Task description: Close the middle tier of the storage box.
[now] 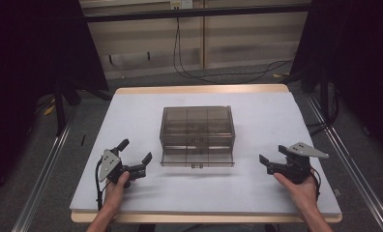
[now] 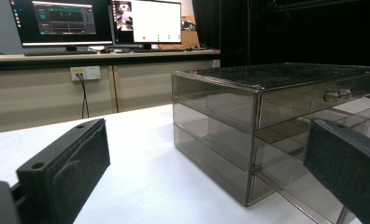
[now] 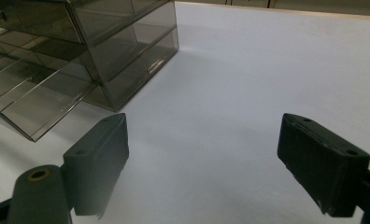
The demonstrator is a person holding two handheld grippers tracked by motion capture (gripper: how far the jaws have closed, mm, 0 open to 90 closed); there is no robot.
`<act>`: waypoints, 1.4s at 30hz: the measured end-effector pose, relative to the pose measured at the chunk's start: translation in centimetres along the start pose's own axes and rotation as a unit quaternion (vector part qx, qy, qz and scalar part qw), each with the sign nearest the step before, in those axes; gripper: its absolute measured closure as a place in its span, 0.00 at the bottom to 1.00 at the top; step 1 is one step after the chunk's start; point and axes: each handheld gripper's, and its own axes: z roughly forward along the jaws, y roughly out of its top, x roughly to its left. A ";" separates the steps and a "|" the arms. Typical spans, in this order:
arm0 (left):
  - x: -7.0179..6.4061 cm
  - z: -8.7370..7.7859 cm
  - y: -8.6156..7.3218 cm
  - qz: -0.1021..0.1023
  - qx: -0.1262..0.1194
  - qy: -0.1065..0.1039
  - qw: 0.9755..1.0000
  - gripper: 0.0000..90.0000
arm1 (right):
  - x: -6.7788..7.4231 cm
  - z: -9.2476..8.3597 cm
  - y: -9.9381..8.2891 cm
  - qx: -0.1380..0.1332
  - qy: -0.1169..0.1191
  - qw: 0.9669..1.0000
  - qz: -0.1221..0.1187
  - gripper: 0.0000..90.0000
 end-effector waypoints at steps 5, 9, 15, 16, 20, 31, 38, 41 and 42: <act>0.0 0.0 0.0 0.000 0.000 -0.003 1.000 0.01 | 0.2 -0.2 0.0 -0.007 0.009 1.000 0.001 0.27; 0.0 0.0 0.0 0.000 0.000 0.000 1.000 0.01 | 0.9 -0.3 0.0 -0.009 0.038 0.999 -0.008 0.40; 0.0 0.0 0.0 0.003 0.000 0.000 1.000 0.01 | 2.5 -0.4 0.1 -0.006 0.079 0.996 -0.026 0.57; 0.1 0.0 0.0 0.003 0.000 -0.003 1.000 0.01 | 2.6 -0.4 0.0 -0.002 0.087 0.996 -0.031 0.61; 0.0 0.0 0.0 0.003 0.000 0.000 1.000 0.01 | 3.3 -0.3 0.0 0.007 0.113 0.993 -0.039 0.69; 0.0 0.0 0.0 0.001 0.000 -0.003 1.000 0.01 | 4.3 -0.1 -0.2 0.037 0.162 0.985 -0.048 0.91; 0.0 0.0 0.0 0.002 0.000 0.000 1.000 0.01 | 5.2 0.1 -0.1 0.053 0.200 0.976 -0.064 1.00; 0.0 0.0 0.0 0.000 0.000 -0.003 1.000 0.01 | 5.6 0.2 -0.1 0.055 0.213 0.973 -0.072 1.00; 0.0 0.0 0.0 0.002 0.000 -0.002 1.000 0.01 | 5.8 0.3 -0.1 0.056 0.214 0.972 -0.076 1.00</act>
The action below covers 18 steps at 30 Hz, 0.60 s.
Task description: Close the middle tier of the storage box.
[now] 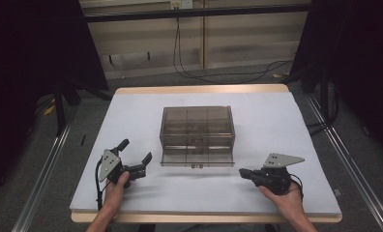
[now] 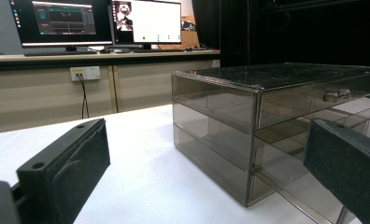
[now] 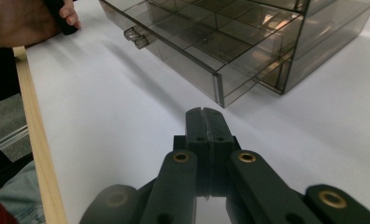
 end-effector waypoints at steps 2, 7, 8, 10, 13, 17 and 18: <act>0.0 0.0 0.0 0.000 0.000 0.002 1.000 0.01 | 0.2 0.2 0.0 0.005 0.003 1.000 -0.002 1.00; 0.0 0.0 0.0 -0.001 0.000 0.001 1.000 0.01 | 0.6 0.6 0.2 0.012 0.006 1.000 -0.012 1.00; 0.0 0.0 0.0 -0.001 0.000 -0.001 1.000 0.01 | 0.8 0.6 0.2 0.013 0.008 1.000 -0.016 1.00; 0.0 0.0 0.0 -0.002 0.000 0.002 1.000 0.01 | 1.0 0.8 0.2 0.014 0.012 1.000 -0.020 1.00; 0.0 0.0 0.0 -0.001 0.000 -0.001 1.000 0.01 | 1.6 1.1 0.4 0.015 0.022 0.999 -0.028 1.00; 0.0 0.0 0.0 -0.001 -0.001 -0.001 1.000 0.01 | 2.2 1.6 0.6 0.017 0.035 0.999 -0.037 1.00; 0.0 0.0 0.0 -0.001 -0.001 -0.001 1.000 0.01 | 2.4 1.7 0.6 0.018 0.038 0.998 -0.038 1.00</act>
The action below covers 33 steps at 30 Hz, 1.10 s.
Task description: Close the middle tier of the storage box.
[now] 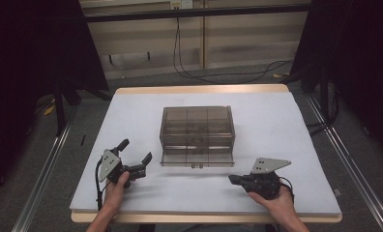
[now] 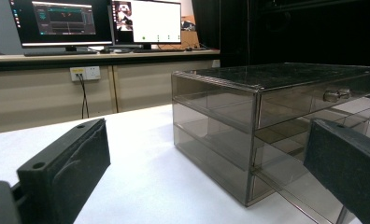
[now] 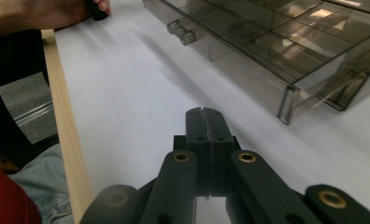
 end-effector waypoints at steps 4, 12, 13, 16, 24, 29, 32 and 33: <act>0.0 0.0 0.0 0.000 0.000 0.000 1.000 0.01 | 0.3 0.4 0.1 0.002 0.006 1.000 -0.007 1.00; 0.0 0.0 0.0 0.000 0.000 0.000 1.000 0.01 | 0.8 0.9 0.3 0.001 0.012 1.000 -0.020 1.00; 0.0 0.0 0.0 0.000 0.000 0.000 1.000 0.01 | 0.9 0.9 0.4 0.001 0.013 1.000 -0.020 1.00; 0.0 0.0 0.0 0.000 0.000 0.000 1.000 0.01 | 1.2 1.2 0.5 -0.001 0.017 1.000 -0.025 1.00; 0.0 0.0 0.0 0.001 0.002 0.000 1.000 0.01 | 1.8 1.9 0.9 -0.006 0.020 0.999 -0.037 1.00; 0.0 0.0 0.0 0.002 0.002 0.000 1.000 0.01 | 2.5 2.8 1.3 -0.001 0.033 0.999 -0.042 1.00; 0.0 0.0 0.0 0.001 0.002 0.000 1.000 0.01 | 2.7 3.2 1.6 0.001 0.038 0.998 -0.046 1.00; 0.0 0.0 0.0 0.001 0.001 0.000 1.000 0.01 | 2.7 3.3 1.7 0.001 0.042 0.998 -0.047 1.00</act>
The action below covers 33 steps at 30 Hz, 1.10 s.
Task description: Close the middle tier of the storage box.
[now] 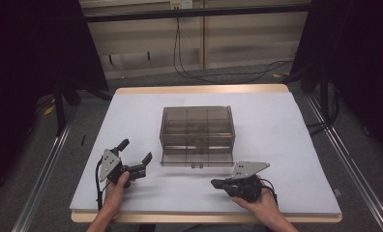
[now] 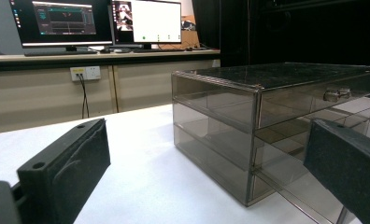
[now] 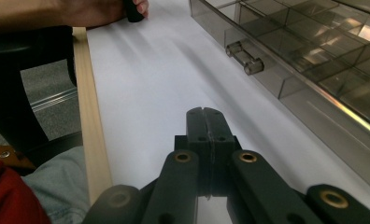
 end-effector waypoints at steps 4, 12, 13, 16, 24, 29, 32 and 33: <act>0.0 0.0 0.0 0.000 0.000 0.000 1.000 0.01 | 0.0 0.4 0.4 0.003 0.004 1.000 -0.001 1.00; 0.0 0.0 0.0 -0.001 0.000 0.003 1.000 0.01 | 0.1 0.6 0.5 0.010 0.003 1.000 0.002 1.00; 0.0 0.0 0.0 -0.001 0.000 0.003 1.000 0.01 | 0.0 0.7 0.6 0.010 0.002 1.000 0.001 1.00; 0.0 0.0 0.0 -0.001 0.000 0.003 1.000 0.01 | -0.1 0.8 0.7 0.011 -0.001 1.000 -0.001 1.00; 0.0 0.0 0.0 -0.002 0.000 0.003 1.000 0.01 | 0.1 1.9 1.5 0.014 -0.001 1.000 -0.021 1.00; 0.0 0.0 0.0 -0.002 0.000 0.002 1.000 0.01 | -0.1 2.6 1.9 0.019 0.003 0.999 -0.026 1.00; 0.0 0.0 0.0 -0.002 -0.002 0.003 1.000 0.01 | -0.1 3.2 2.0 0.019 0.006 0.999 -0.025 1.00; 0.0 0.0 0.0 -0.002 -0.002 0.003 1.000 0.01 | -0.1 3.4 2.0 0.019 0.006 0.999 -0.026 1.00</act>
